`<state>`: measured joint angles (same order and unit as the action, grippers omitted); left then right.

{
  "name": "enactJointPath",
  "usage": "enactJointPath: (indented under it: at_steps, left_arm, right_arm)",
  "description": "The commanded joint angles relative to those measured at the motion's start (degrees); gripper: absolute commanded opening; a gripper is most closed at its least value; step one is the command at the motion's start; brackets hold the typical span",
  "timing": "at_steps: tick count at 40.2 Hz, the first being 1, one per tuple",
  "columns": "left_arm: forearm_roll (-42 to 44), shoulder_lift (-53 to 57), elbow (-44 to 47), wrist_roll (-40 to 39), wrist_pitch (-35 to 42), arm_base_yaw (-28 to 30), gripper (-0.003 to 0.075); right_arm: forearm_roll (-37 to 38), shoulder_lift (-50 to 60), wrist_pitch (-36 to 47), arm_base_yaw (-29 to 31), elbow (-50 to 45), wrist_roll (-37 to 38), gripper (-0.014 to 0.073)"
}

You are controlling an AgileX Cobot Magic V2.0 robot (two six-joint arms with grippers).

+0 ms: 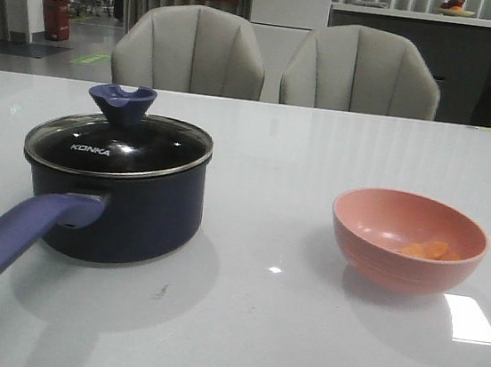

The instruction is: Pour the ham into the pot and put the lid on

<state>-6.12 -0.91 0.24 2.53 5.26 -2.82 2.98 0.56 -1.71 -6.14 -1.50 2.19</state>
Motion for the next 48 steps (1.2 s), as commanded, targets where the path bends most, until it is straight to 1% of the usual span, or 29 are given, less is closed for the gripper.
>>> enactJointPath:
  at_steps: [1,34,36,40,42,45,48]
  left_arm:
    - [-0.3,-0.8,1.2,-0.3,4.4,-0.1,0.0119]
    - [-0.3,-0.8,1.2,-0.3,4.6,-0.1,0.0119]
    - [-0.3,-0.8,1.2,-0.3,6.6,-0.1,0.0119]
    - [-0.6,-0.8,1.2,-0.3,15.0,-0.1,0.0119]
    - [-1.2,-0.8,0.8,-0.3,17.4,-0.1,0.0119]
    - [-1.4,-0.8,-1.1,-0.3,16.4,-0.1,0.0119]
    - [-1.4,-1.5,-4.7,-0.3,12.7,-0.1,0.0119]
  right_arm:
    - [-0.1,1.1,4.8,0.4,0.2,-0.3,0.0160]
    - [-0.1,1.1,4.8,0.4,0.2,-0.3,0.0160]
    - [-0.1,1.1,4.8,0.4,0.2,-0.3,0.0160]
    - [-0.1,1.1,4.8,0.4,0.2,-0.3,0.0160]
    - [-0.1,1.1,4.8,0.4,0.2,-0.3,0.0160]
    - [-0.1,1.1,4.8,0.4,0.2,-0.3,0.0160]
    - [-0.1,1.1,4.8,0.4,0.2,-0.3,0.0160]
